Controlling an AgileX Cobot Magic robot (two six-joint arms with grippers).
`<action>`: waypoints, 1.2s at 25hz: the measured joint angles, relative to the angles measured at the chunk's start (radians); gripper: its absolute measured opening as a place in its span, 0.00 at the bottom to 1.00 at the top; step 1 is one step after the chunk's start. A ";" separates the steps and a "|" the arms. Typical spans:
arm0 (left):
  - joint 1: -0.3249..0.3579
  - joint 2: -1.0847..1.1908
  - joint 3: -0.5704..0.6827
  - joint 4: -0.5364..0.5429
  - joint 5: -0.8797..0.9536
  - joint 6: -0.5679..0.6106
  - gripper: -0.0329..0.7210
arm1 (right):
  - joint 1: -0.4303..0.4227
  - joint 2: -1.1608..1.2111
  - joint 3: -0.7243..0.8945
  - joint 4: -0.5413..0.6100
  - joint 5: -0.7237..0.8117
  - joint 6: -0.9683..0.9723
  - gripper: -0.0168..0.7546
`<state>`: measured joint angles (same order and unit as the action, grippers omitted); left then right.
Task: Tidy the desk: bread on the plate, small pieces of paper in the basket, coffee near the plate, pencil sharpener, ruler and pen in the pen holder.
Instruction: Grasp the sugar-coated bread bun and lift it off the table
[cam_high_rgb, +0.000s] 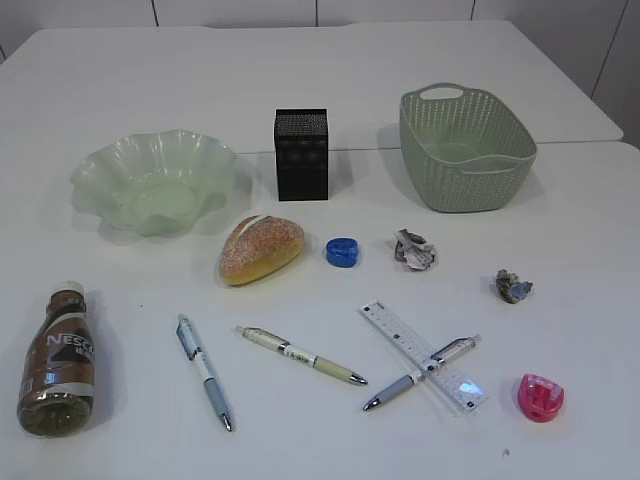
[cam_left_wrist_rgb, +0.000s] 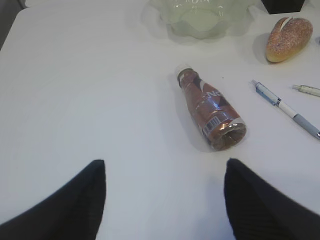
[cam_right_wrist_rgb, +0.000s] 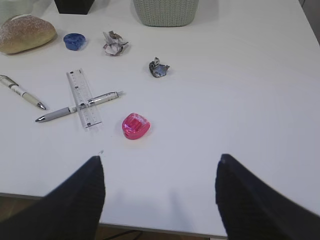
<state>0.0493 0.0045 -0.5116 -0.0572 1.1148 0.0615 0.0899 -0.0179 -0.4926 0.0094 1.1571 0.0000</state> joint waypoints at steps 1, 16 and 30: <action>0.000 0.000 0.000 0.000 0.000 0.000 0.73 | 0.000 0.000 0.000 0.000 0.000 0.000 0.72; 0.000 0.000 0.000 0.000 0.000 0.000 0.73 | 0.000 0.000 0.000 0.000 0.000 0.000 0.72; 0.000 0.179 -0.168 -0.002 0.091 0.000 0.73 | 0.000 0.000 0.000 0.002 0.000 0.000 0.72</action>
<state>0.0493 0.1838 -0.6798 -0.0588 1.2061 0.0615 0.0899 -0.0179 -0.4926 0.0115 1.1571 0.0000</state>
